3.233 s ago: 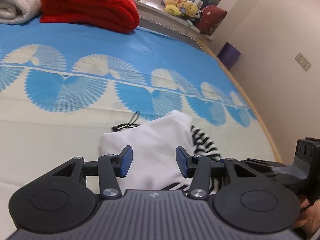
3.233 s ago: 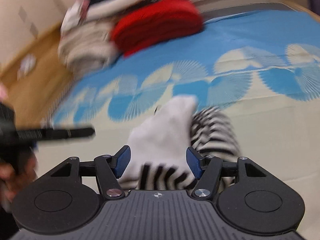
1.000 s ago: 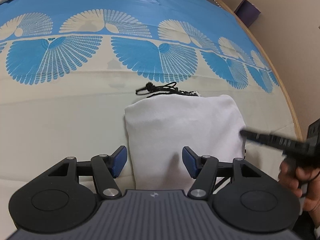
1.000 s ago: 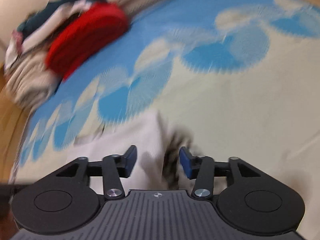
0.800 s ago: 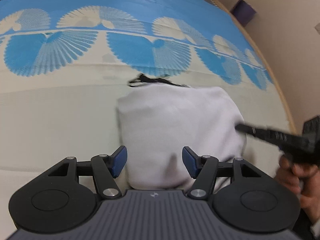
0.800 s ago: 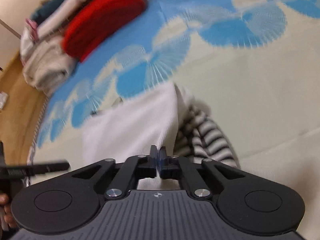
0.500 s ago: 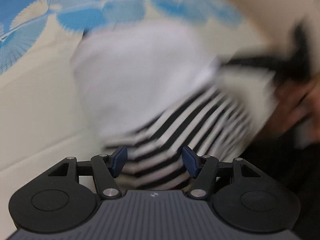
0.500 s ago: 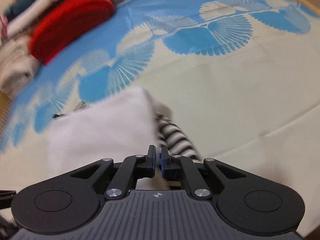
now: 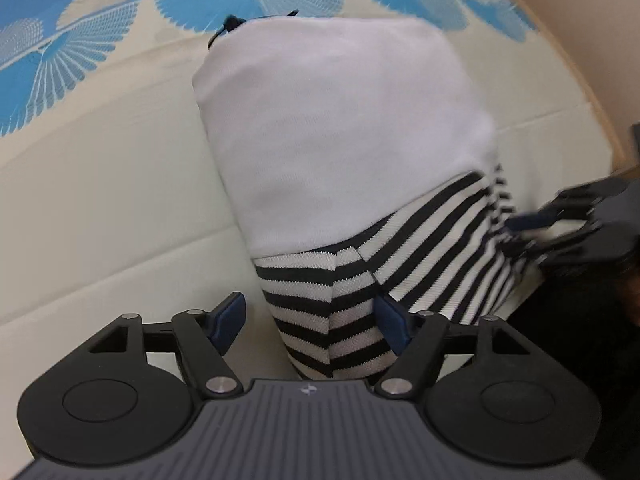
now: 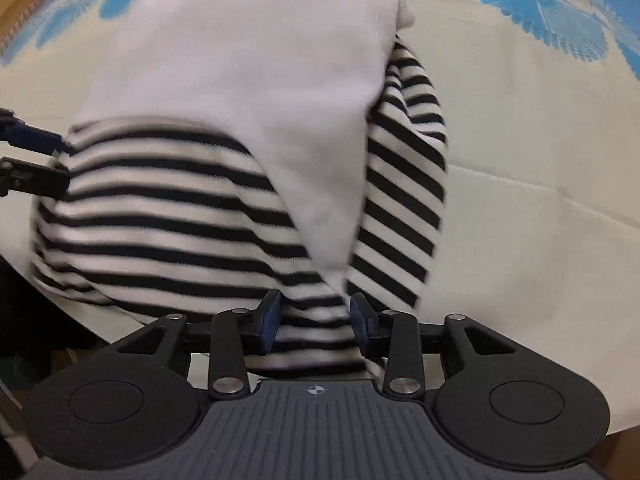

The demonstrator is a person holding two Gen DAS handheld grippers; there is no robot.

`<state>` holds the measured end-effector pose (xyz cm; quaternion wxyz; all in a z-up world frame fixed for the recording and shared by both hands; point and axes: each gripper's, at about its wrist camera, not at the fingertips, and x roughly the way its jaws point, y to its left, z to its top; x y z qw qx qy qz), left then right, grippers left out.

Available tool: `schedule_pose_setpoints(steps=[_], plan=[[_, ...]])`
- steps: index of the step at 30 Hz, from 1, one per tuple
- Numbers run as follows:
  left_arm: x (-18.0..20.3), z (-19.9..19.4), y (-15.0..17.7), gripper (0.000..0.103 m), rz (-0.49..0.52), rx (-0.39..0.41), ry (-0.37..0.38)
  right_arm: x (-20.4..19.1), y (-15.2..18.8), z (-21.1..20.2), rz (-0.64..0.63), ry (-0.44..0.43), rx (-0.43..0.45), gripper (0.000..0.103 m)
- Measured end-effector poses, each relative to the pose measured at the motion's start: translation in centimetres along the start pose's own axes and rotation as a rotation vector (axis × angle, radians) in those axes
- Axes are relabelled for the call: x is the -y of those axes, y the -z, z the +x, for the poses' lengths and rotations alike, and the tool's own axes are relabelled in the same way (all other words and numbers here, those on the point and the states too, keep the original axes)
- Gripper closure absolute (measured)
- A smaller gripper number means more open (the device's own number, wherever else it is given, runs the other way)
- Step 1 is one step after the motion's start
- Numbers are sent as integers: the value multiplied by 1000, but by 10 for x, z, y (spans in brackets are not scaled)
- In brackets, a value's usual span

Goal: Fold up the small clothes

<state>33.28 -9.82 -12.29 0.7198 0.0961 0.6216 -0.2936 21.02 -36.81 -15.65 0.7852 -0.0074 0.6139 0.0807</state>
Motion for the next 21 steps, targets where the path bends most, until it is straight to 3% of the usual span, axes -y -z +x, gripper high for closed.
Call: schedule_pose_setpoints(steps=[3,5,8,10,14,21], plan=[[-7,-16,-10,26,-53,64,38,10,-6,-16,57,-34,90,61],[-19,-30,-17,18,-139,140,86,18,-11,-32,114,-56,196,57],[-36,-37,-24,12,-278,215,103,34,-16,-44,239,-81,329,41],[-47,-33,-28,12,-360,225,108,41,-21,-41,312,-81,361,28],[-60,-14,-34,12,-472,212,125,50,-32,-25,410,-123,344,24],[-82,25,-26,11,-529,200,193,59,-48,15,517,-94,215,24]])
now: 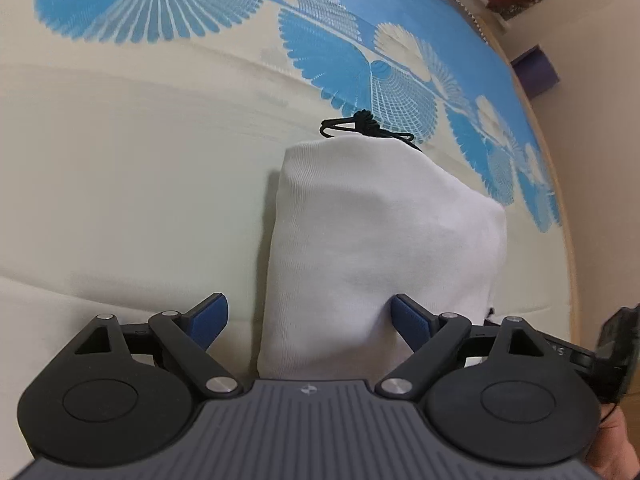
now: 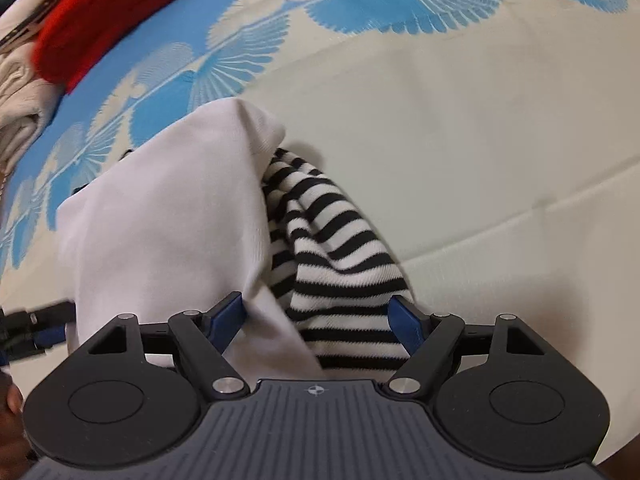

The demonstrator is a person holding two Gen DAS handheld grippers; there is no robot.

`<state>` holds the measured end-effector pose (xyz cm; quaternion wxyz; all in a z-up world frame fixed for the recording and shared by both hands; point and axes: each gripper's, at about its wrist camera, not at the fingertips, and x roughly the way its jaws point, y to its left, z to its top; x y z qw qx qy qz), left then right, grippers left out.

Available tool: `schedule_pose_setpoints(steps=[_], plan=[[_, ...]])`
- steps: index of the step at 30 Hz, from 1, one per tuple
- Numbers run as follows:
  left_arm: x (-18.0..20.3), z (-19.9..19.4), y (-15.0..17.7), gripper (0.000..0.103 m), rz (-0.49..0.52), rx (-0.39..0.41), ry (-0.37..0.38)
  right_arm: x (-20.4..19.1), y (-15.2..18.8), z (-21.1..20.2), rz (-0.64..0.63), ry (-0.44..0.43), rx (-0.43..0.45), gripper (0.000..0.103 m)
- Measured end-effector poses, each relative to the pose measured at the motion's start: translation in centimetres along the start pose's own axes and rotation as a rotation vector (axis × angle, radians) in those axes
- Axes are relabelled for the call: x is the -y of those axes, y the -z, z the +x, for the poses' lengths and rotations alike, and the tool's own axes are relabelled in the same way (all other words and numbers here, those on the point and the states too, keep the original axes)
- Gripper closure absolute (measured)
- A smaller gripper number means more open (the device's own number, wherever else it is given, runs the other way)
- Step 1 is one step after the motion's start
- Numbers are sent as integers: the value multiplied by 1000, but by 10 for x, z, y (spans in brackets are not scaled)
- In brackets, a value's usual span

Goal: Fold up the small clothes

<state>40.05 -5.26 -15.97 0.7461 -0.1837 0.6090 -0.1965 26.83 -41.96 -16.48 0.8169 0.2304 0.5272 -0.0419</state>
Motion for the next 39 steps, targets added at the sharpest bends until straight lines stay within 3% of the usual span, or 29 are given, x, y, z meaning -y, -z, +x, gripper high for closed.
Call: schedule_pose_setpoints(steps=[4,7,8,9,11,12,15,17,19,21,23,26,30,32,33,35,37,39], plan=[[-9,12,-3,10,-30,-22,52,-2,-4,9,12,11,-17,23],[-9,19,-7,10,-20,-30,88,-8,-6,11,-16,30,-4,31],[-8,22,-9,10,-17,-36,99,-10,-7,12,-20,30,2,43],[-7,25,-11,10,-15,-42,108,-11,-7,11,-19,21,9,62],[-5,32,-15,10,-13,-56,120,-11,-8,10,-7,-18,5,82],[-4,35,-18,10,-14,-61,124,-11,-8,10,-8,-27,2,90],[3,39,-24,17,5,-58,125,-19,-9,14,-34,-23,1,95],[7,39,-27,33,26,-51,115,-22,-11,15,-37,-20,5,96],[10,31,-32,59,24,-25,111,-23,-14,15,-29,-20,20,97],[16,17,-40,64,52,29,111,-27,-18,12,-34,-13,51,98],[22,-1,-50,64,90,107,102,-38,-22,7,-85,5,104,98],[23,-29,-66,64,153,228,70,-47,-33,-1,-51,-45,183,98],[13,-61,-88,42,156,367,-9,-75,-44,-13,-74,-112,296,98],[0,-81,-92,36,117,483,-40,-92,-45,-16,-121,-64,363,95],[-6,-88,-93,35,102,500,-47,-100,-46,-17,-144,-9,394,91],[-20,-93,-94,36,40,454,-3,-109,-45,-21,-180,51,446,86],[-25,-85,-92,37,21,369,47,-112,-44,-24,-209,25,455,73],[-22,-76,-87,38,71,293,22,-111,-42,-25,-228,-11,426,65]])
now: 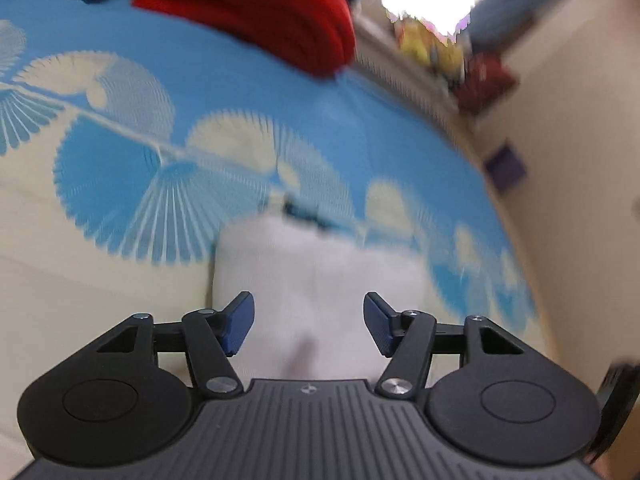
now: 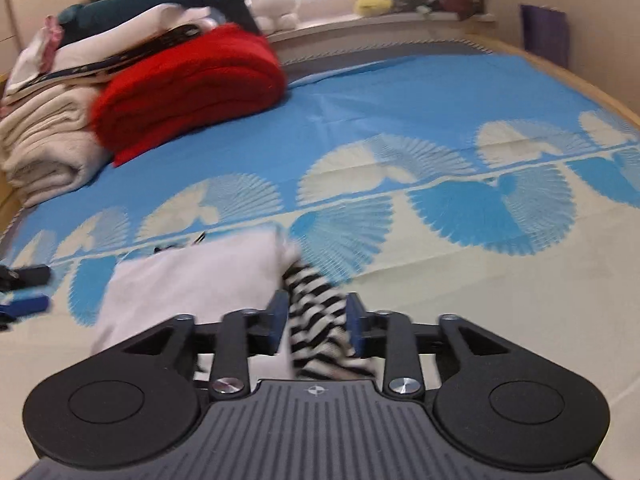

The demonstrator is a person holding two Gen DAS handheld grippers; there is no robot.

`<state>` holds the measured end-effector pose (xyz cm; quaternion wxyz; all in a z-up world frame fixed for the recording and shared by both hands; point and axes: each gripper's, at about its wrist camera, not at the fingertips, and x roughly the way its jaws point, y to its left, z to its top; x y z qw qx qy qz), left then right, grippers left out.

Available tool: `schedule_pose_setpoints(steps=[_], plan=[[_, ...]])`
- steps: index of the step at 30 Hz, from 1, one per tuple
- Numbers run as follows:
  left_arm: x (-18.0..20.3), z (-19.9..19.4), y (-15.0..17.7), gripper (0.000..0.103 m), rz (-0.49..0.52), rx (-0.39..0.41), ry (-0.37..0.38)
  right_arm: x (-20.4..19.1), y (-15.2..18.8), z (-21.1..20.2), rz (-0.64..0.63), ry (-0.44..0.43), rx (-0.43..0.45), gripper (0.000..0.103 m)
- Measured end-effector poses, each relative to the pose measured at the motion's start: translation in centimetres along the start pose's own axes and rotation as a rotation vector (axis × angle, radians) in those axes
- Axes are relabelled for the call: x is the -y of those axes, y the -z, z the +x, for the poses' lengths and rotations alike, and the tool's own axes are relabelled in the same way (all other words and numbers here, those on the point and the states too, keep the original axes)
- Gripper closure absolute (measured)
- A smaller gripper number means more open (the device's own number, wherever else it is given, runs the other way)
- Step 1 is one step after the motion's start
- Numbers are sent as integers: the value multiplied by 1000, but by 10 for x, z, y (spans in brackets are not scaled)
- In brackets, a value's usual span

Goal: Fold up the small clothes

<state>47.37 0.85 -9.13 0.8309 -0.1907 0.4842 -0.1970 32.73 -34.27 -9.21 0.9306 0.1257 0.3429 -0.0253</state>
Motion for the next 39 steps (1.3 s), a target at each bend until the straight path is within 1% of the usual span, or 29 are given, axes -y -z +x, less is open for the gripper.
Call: schedule_pose_setpoints(steps=[1,3,4,5,6,7,8,9,10,11,13,14,15,17,18,19,20,21,22,23,25,27,29,31,33,34,36,38,39], plan=[[2,3,4,39,43,-35,-15,0,2,2,-1,-26,-29,64],[10,13,18,39,121,-111,-29,1,8,11,20,-82,-124,64],[13,22,26,39,151,-170,-42,1,13,15,29,-97,-180,63],[11,31,38,39,178,-222,-71,0,19,23,23,-85,-250,63],[12,39,50,32,225,-259,-134,-1,28,34,-6,-32,-334,63],[13,43,57,24,262,-273,-185,-2,36,41,-33,21,-394,63],[11,41,60,24,267,-277,-207,0,45,48,-60,81,-453,63],[10,35,60,26,246,-273,-209,2,51,51,-73,126,-490,63],[11,29,59,30,229,-262,-202,5,54,52,-74,160,-511,63],[13,20,57,32,227,-241,-195,9,53,48,-56,161,-500,63],[21,3,58,32,261,-207,-173,14,47,33,-7,117,-441,63],[23,0,62,32,279,-210,-154,15,44,26,7,91,-413,63],[23,3,64,32,291,-234,-153,15,43,20,10,66,-390,63],[20,21,77,25,325,-314,-237,13,45,16,-22,52,-396,63],[20,27,83,17,337,-338,-282,12,50,20,-53,73,-434,63],[20,27,84,12,337,-338,-301,11,58,24,-92,107,-488,63],[21,24,84,12,321,-321,-329,13,62,24,-114,140,-505,63],[24,17,83,12,300,-295,-360,12,63,20,-127,175,-481,63],[28,6,81,12,284,-256,-389,10,58,10,-125,190,-427,63],[34,-8,80,12,279,-200,-399,10,51,-5,-106,179,-354,63],[47,-38,81,11,294,-84,-399,9,39,-39,-57,134,-210,55],[61,-67,87,9,320,15,-440,4,36,-77,-68,106,-77,25],[74,-91,100,9,342,91,-466,-7,40,-108,-123,124,13,12],[84,-115,122,9,346,152,-449,-15,51,-136,-160,110,94,10],[91,-133,154,9,329,198,-425,-21,69,-156,-179,81,138,3],[94,-138,169,9,303,219,-426,-23,79,-162,-182,73,145,2],[104,-142,187,9,262,213,-396,-31,99,-172,-178,61,138,1],[112,-142,205,9,256,189,-367,-41,110,-180,-173,37,118,1],[113,-140,211,9,260,174,-375,-45,116,-184,-168,36,125,1]])
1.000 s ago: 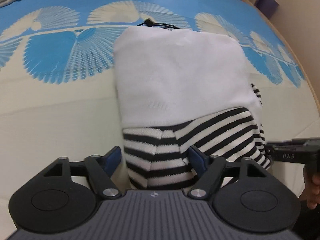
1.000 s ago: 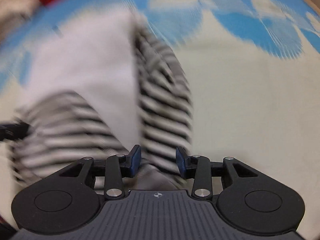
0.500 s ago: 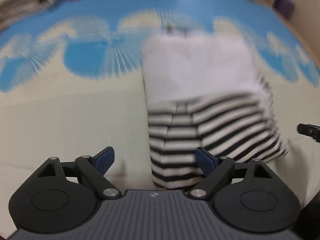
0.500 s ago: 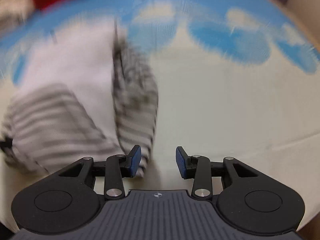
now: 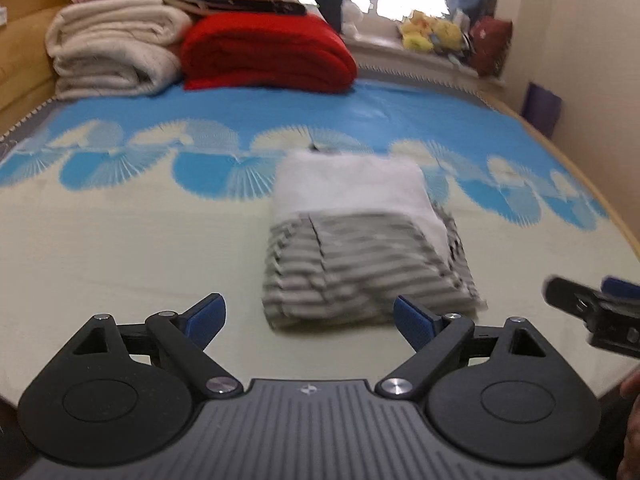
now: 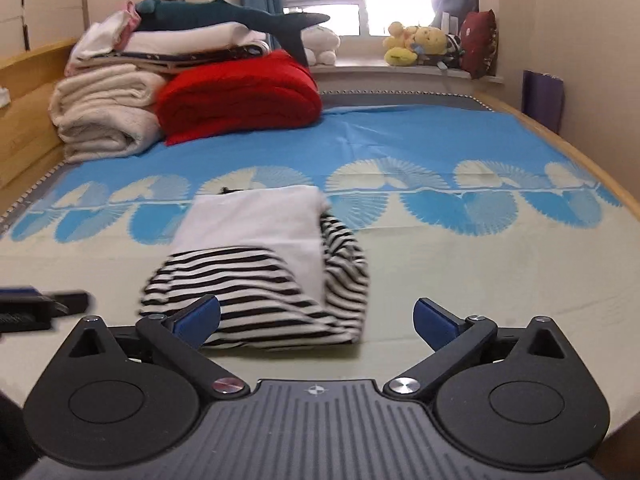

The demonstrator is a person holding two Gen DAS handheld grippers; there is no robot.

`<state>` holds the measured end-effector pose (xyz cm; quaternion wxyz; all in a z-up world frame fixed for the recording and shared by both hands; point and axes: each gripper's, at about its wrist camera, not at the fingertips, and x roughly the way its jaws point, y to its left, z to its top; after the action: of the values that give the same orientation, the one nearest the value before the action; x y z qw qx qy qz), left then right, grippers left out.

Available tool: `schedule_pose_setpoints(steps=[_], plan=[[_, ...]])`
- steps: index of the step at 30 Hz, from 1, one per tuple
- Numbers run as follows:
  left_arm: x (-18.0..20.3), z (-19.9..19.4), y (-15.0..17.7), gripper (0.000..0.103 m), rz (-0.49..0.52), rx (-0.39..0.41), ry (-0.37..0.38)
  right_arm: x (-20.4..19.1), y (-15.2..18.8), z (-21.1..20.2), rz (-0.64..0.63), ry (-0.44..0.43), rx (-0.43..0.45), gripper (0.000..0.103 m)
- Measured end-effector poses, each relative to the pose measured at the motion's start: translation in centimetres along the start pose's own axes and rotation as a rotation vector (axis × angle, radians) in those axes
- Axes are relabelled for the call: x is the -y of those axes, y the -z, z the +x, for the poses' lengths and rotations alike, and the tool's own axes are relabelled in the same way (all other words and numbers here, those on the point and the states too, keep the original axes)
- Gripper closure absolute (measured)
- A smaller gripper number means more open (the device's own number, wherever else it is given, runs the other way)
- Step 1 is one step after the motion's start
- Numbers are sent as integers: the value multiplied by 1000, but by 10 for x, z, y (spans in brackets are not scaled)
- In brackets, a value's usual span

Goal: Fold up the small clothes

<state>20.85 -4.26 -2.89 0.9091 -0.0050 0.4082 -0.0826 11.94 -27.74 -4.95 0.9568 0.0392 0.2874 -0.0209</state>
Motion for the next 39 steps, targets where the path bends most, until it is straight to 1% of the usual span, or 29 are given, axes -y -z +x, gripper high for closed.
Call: schedule_pose_setpoints(steps=[2,8,11,17,24,39], plan=[[6,4,7,9,-1,-30,-23,-9,6,-4,-1,25,-18,1],[19,10,12,9,28,-12,-17,-15,11,3,24,10,-59,1],[19,11,15,9,25,-7,-7,-21,14,6,-1,9,-71,1],[14,19,15,9,-3,-32,10,-31,17,6,-69,11,-64,1],[15,20,15,9,2,-26,5,-29,17,11,-52,20,-85,1],[13,20,15,9,3,-26,5,-28,17,12,-51,22,-88,1]])
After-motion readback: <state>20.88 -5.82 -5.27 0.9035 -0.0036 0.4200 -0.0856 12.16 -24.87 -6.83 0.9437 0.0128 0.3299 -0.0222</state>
